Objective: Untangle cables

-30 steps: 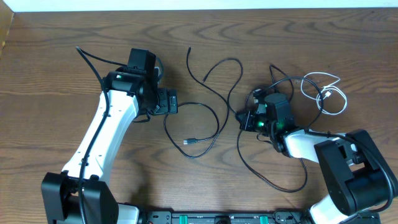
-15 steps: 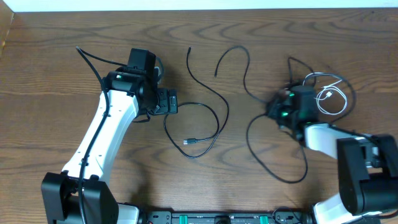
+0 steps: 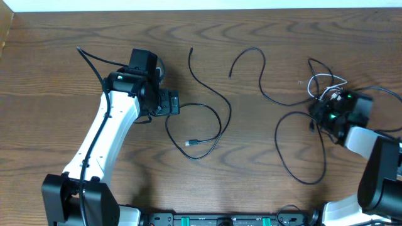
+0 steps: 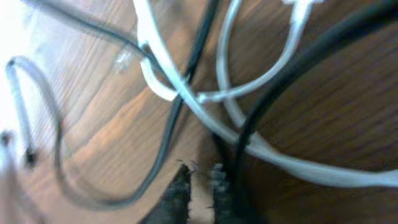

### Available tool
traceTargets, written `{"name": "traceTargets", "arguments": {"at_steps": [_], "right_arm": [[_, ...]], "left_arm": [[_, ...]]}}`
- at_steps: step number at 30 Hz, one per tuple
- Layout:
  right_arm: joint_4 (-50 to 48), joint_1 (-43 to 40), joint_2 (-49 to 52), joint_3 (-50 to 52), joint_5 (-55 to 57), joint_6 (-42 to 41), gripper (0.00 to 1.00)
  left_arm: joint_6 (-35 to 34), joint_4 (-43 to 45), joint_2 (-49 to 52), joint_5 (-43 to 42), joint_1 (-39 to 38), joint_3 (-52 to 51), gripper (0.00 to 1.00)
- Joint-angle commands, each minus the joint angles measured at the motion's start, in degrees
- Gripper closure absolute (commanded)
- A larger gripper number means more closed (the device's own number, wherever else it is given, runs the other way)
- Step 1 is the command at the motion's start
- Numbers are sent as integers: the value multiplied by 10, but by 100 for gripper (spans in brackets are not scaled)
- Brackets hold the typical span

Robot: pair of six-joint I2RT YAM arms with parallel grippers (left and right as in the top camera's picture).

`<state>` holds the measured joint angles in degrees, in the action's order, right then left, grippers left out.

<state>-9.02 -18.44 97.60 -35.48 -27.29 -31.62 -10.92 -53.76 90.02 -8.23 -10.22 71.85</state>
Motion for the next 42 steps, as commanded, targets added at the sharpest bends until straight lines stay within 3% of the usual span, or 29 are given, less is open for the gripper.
{"name": "traceTargets", "arguments": {"at_steps": [1,4,9,14,20,28,33,42], "right_arm": [[-7,-3,-41,6,-204,65,87],[-2,19,-88,6,-276,71,87],[-7,97,-111,6,-262,90,85],[-39,216,-111,6,-184,90,82],[-85,366,-111,6,-104,90,89],[-101,532,-104,6,106,90,94],[-131,567,-82,6,111,90,99],[-190,587,-5,6,112,90,99]], "left_arm": [[-2,-2,2,3,2,-3,3],[-2,-2,2,3,2,-3,3],[-2,-2,2,3,2,-3,3],[-2,-2,2,3,2,-3,3],[-2,-2,2,3,2,-3,3],[-2,-2,2,3,2,-3,3],[-2,-2,2,3,2,-3,3],[-2,-2,2,3,2,-3,3]]}}
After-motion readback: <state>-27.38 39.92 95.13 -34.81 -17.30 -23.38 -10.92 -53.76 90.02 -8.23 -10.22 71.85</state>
